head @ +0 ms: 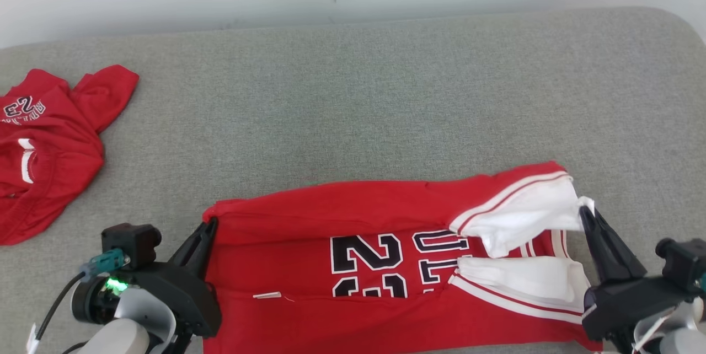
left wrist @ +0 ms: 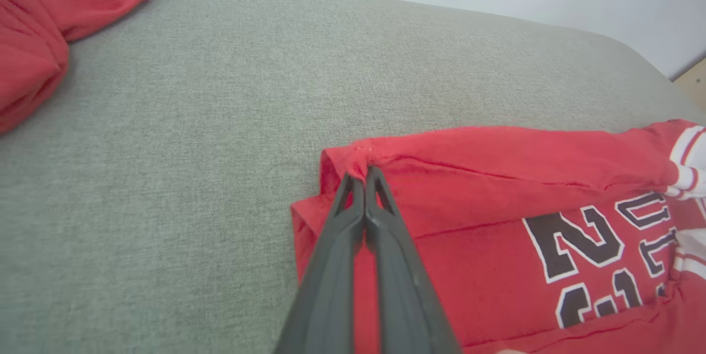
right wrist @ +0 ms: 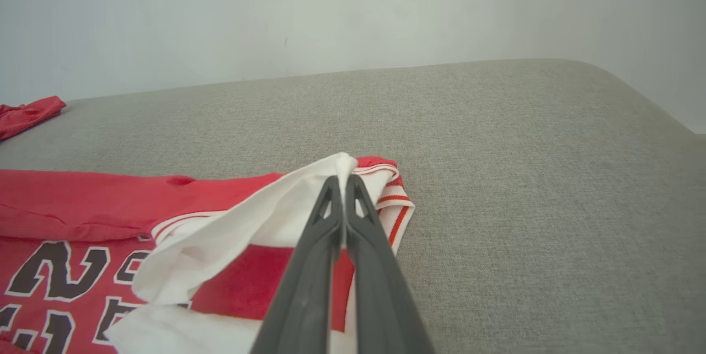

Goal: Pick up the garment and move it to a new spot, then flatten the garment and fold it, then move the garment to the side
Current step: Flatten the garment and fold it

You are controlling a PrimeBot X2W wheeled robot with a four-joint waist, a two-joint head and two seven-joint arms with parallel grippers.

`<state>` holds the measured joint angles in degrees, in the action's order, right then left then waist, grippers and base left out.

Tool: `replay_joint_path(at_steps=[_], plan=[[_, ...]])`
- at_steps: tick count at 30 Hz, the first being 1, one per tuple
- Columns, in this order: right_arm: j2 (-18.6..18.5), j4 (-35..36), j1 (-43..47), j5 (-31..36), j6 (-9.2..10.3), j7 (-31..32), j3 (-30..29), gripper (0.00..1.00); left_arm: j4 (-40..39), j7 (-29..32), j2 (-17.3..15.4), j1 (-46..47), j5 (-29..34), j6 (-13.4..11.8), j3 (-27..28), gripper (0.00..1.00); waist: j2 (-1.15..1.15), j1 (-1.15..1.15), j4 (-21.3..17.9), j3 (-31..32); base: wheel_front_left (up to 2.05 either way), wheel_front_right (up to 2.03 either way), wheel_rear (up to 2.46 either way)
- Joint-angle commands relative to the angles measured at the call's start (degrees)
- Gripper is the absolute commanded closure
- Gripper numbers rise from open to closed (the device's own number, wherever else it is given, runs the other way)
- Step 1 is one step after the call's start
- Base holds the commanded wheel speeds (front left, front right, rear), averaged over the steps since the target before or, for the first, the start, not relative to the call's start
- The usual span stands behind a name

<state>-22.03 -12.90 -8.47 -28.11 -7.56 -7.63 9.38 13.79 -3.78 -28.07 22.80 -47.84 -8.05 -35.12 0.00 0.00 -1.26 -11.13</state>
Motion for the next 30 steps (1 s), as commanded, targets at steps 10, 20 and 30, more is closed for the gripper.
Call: replay_joint_path(at_steps=[10,20,30], plan=[[4.6,9.1,9.1,3.6,0.16,5.2,-7.5,1.0,-0.2,-2.9,1.4,-4.0,-0.3,-0.3,-0.4,1.0,0.0,0.0,1.1,1.0,0.0,0.0,0.0],[5.4,11.1,12.8,3.6,0.16,8.2,-10.9,0.0,0.1,-6.1,3.1,-7.4,-1.2,-0.5,-0.6,0.0,0.0,0.0,1.7,1.9,0.0,0.0,0.0],[3.6,8.0,10.9,4.5,0.16,9.1,-12.3,0.0,-1.6,-11.2,3.5,-11.1,1.7,-2.2,5.3,0.0,0.0,0.0,2.8,3.2,0.0,0.0,0.0]])
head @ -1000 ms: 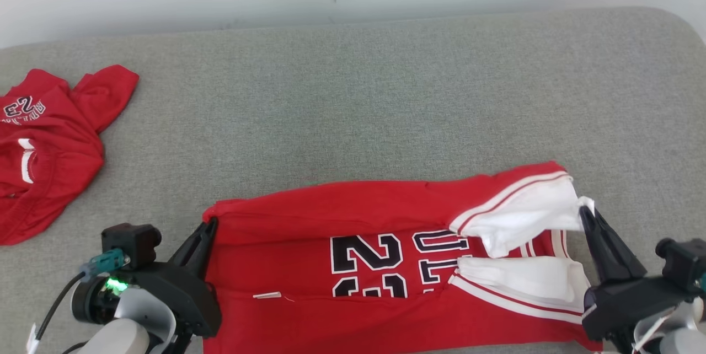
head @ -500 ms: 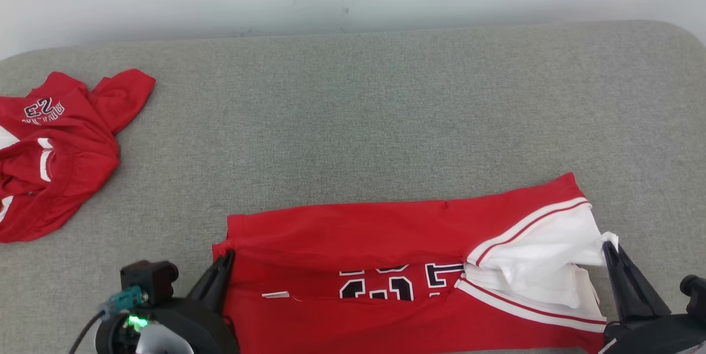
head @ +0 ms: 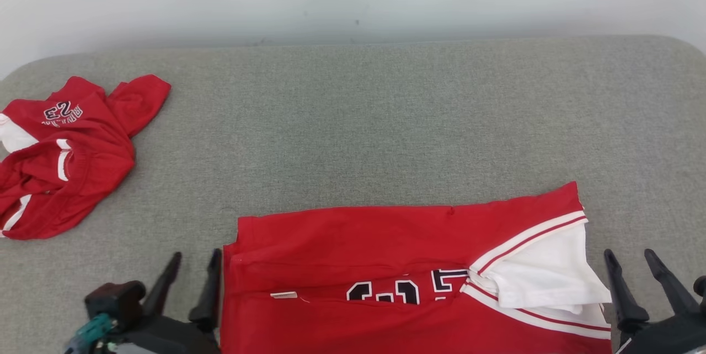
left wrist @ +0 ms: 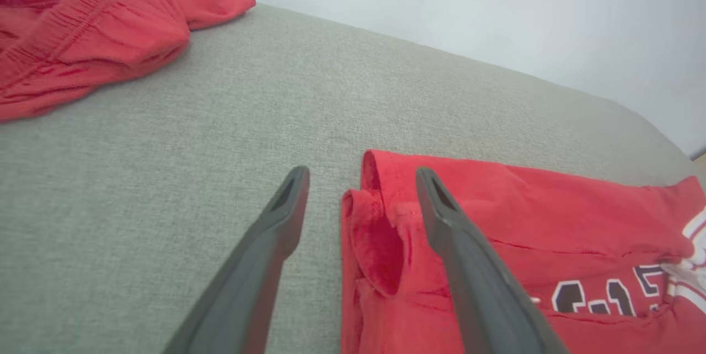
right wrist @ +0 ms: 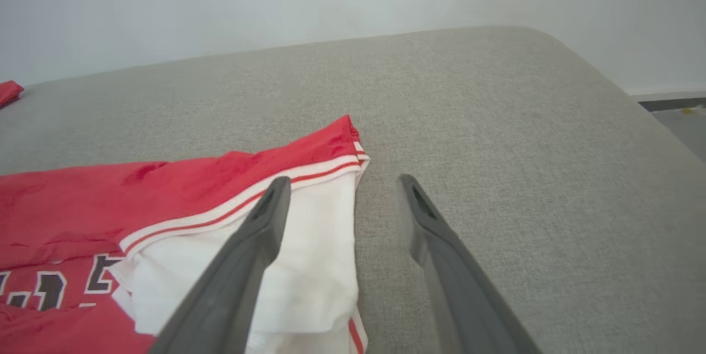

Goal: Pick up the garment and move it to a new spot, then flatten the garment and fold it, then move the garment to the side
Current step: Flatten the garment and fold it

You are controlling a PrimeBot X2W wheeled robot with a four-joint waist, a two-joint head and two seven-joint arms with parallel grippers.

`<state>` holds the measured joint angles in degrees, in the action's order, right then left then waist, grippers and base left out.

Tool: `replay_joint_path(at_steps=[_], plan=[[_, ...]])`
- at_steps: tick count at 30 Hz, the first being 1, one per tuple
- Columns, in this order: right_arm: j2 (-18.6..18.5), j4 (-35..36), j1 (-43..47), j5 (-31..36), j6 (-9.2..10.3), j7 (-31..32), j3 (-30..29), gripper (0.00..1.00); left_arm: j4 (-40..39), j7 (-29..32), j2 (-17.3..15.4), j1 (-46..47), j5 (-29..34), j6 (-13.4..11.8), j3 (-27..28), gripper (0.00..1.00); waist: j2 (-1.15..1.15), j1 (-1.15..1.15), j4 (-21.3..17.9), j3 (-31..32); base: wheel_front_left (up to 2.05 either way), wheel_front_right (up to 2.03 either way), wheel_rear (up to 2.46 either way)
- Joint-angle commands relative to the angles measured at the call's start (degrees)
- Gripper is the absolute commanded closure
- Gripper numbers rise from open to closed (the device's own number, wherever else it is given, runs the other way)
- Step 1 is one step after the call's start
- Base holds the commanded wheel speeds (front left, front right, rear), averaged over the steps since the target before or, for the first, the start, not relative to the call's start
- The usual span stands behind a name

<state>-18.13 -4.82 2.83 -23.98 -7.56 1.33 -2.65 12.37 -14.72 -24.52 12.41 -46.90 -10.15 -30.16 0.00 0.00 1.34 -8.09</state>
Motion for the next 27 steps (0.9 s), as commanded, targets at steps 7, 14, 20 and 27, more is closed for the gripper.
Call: replay_joint_path(at_steps=[7,14,20,27], plan=[[-0.7,-6.6,-4.6,2.6,0.16,4.7,0.6,0.0,-5.7,-0.4,4.0,-4.9,12.9,-0.4,13.8,0.0,0.0,0.0,1.9,-0.1,0.0,0.0,0.0],[-1.3,-14.2,-8.6,2.7,0.16,8.1,2.7,0.0,-9.5,-0.4,12.0,-9.6,24.1,3.5,24.9,0.0,0.0,0.0,4.0,-1.1,0.0,0.0,0.0],[-1.7,-19.0,-10.3,2.1,0.16,10.4,4.5,0.0,-8.0,-0.4,16.4,-11.5,29.0,7.7,30.0,0.0,0.0,0.0,4.6,-1.1,0.0,0.0,0.0],[-2.2,-21.6,-9.8,-2.1,0.15,14.7,8.4,1.0,-6.4,-0.4,19.8,-12.6,33.4,11.3,35.0,0.0,0.0,0.0,4.4,-0.3,0.0,0.0,0.0]])
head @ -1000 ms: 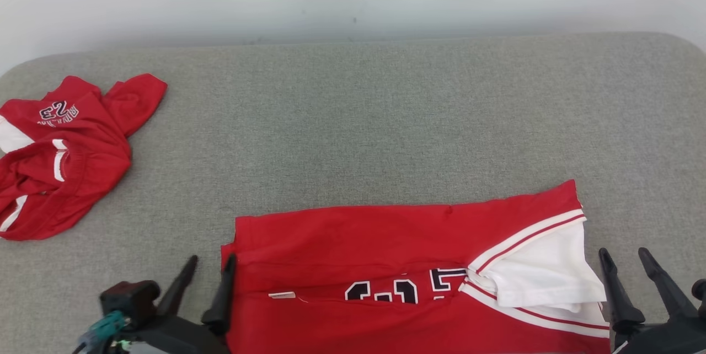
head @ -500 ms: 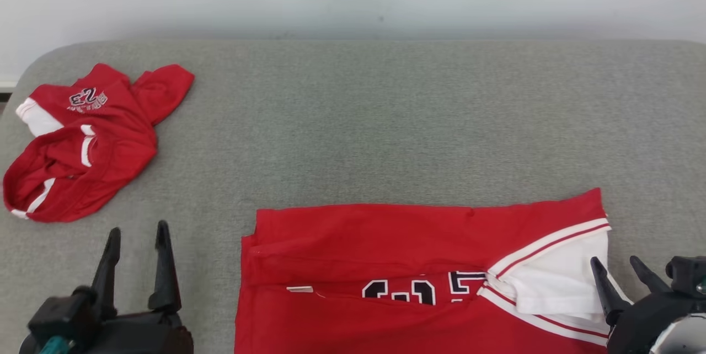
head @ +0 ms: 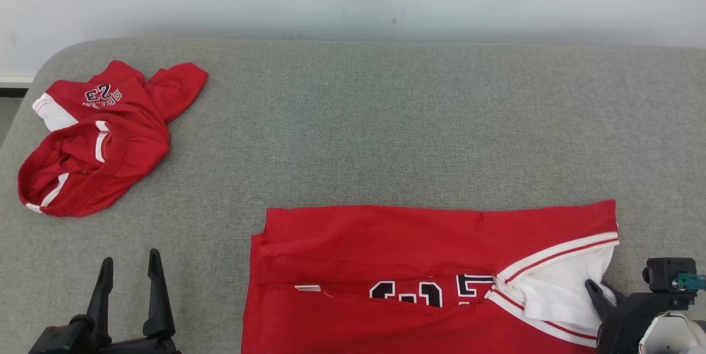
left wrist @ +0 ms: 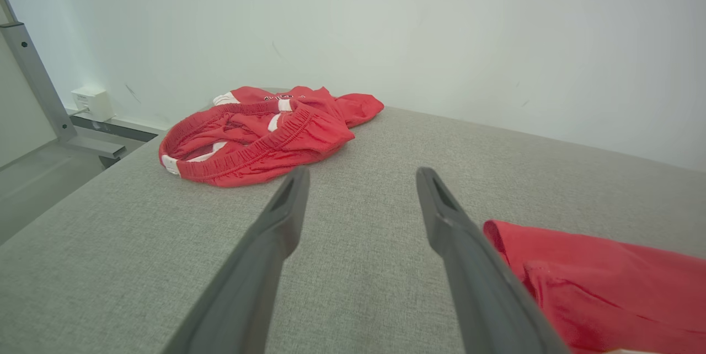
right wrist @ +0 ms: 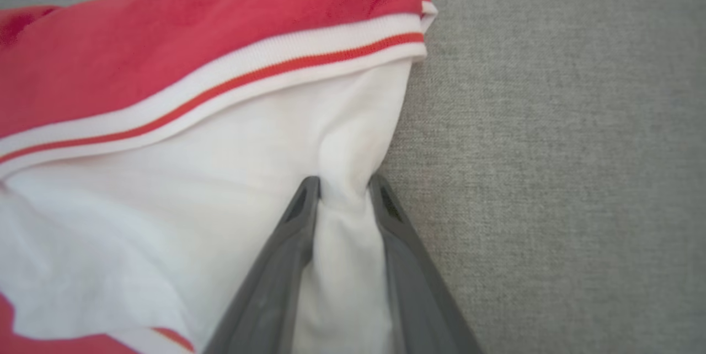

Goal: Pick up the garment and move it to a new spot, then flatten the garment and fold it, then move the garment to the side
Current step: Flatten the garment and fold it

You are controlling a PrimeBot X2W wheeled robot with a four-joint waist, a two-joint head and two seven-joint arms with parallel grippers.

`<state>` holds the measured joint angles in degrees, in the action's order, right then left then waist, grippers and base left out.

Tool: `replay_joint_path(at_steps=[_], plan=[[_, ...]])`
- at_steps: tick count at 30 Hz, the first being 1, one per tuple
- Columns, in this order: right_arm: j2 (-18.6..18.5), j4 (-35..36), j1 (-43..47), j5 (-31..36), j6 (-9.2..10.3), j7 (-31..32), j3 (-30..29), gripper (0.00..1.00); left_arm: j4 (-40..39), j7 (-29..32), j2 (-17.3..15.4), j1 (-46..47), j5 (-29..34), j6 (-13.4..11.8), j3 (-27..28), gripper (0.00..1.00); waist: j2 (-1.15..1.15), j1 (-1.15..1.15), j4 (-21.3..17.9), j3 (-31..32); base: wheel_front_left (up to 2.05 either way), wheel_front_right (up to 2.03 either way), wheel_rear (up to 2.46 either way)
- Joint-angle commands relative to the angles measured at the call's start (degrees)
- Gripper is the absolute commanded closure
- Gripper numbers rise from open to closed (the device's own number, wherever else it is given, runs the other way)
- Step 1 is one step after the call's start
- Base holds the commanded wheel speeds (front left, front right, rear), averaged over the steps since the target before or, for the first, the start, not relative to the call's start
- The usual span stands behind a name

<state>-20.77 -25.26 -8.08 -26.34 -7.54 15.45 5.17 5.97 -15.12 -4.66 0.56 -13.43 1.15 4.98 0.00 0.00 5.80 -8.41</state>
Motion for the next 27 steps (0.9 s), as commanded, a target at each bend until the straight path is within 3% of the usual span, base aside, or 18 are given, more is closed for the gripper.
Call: replay_joint_path(at_steps=[1,7,17,23,27], plan=[[0.3,-1.3,1.1,-0.7,0.12,1.1,0.8,1.0,0.2,0.0,0.2,-0.8,0.5,0.4,0.4,0.0,0.0,0.0,-0.1,0.2,0.0,0.0,0.0],[-1.9,-1.7,-0.3,-2.8,0.16,1.3,0.0,1.0,1.4,0.0,1.3,-0.6,2.4,2.0,2.4,0.0,0.0,0.0,-0.6,1.2,0.0,0.0,0.0],[-7.7,-5.9,-2.5,-1.7,0.16,-1.2,-7.0,1.0,2.1,0.0,1.8,-1.1,3.7,3.6,2.8,0.0,0.0,0.0,-1.8,2.4,0.0,0.0,0.0],[-8.3,-4.4,-2.1,-0.9,0.15,-0.2,-7.8,1.0,2.5,0.0,1.8,-1.9,3.2,3.7,2.3,0.0,0.0,0.0,-3.0,3.8,0.0,0.0,0.0],[-6.7,-0.8,-1.2,-2.2,0.15,1.1,-6.6,1.0,2.7,0.0,1.8,-2.6,2.7,3.5,2.0,0.0,0.0,0.0,-3.9,4.9,0.0,0.0,0.0]])
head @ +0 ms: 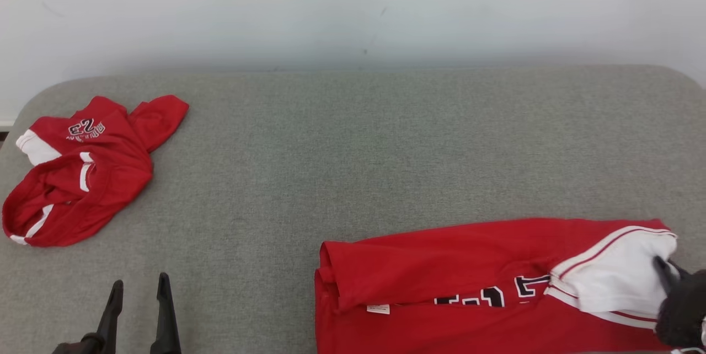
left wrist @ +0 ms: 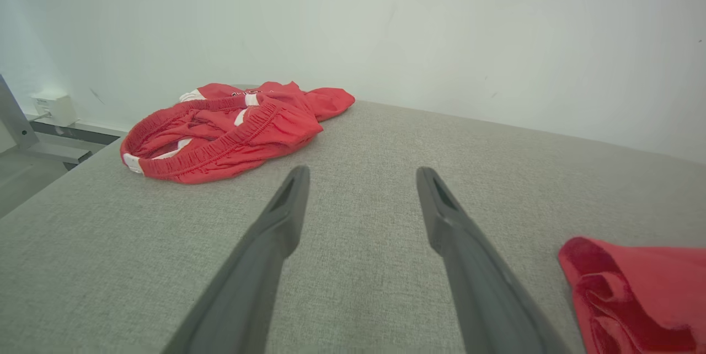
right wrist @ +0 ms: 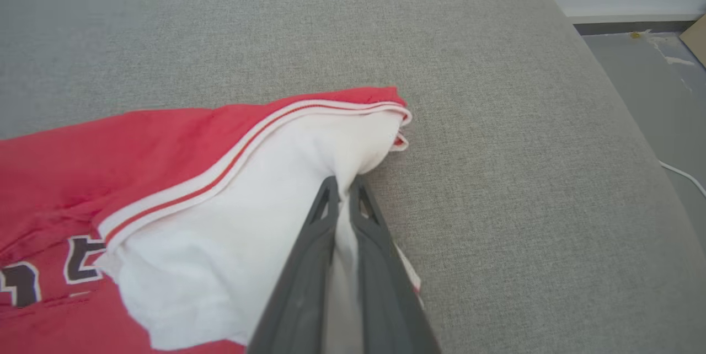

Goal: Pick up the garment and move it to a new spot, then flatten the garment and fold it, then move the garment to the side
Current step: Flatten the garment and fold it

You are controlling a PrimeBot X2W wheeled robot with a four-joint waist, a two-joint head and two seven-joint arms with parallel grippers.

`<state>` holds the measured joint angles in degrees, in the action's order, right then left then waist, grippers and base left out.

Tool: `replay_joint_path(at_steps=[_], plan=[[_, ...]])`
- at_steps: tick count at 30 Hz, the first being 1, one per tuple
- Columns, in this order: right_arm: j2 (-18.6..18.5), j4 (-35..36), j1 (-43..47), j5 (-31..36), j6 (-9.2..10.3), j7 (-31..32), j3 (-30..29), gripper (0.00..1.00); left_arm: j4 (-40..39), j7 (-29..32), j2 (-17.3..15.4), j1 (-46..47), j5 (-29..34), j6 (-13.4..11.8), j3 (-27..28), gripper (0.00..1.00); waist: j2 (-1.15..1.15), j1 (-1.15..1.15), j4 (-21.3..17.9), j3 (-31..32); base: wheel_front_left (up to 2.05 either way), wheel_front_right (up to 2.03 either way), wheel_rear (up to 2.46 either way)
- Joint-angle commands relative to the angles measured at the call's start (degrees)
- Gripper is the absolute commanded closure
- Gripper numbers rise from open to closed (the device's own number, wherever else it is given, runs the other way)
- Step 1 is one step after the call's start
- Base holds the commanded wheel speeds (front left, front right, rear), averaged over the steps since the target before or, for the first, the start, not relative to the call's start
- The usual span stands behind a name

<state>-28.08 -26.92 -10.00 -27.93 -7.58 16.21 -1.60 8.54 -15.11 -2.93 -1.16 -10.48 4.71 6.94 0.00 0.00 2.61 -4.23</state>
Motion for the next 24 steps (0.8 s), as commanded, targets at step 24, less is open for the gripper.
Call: replay_joint_path(at_steps=[24], plan=[[14.4,24.2,5.4,-7.8,0.17,8.4,14.1,1.0,1.4,0.0,0.0,-2.8,-0.2,-0.5,-1.6,0.0,0.0,0.0,2.1,4.3,0.0,0.0,0.0]])
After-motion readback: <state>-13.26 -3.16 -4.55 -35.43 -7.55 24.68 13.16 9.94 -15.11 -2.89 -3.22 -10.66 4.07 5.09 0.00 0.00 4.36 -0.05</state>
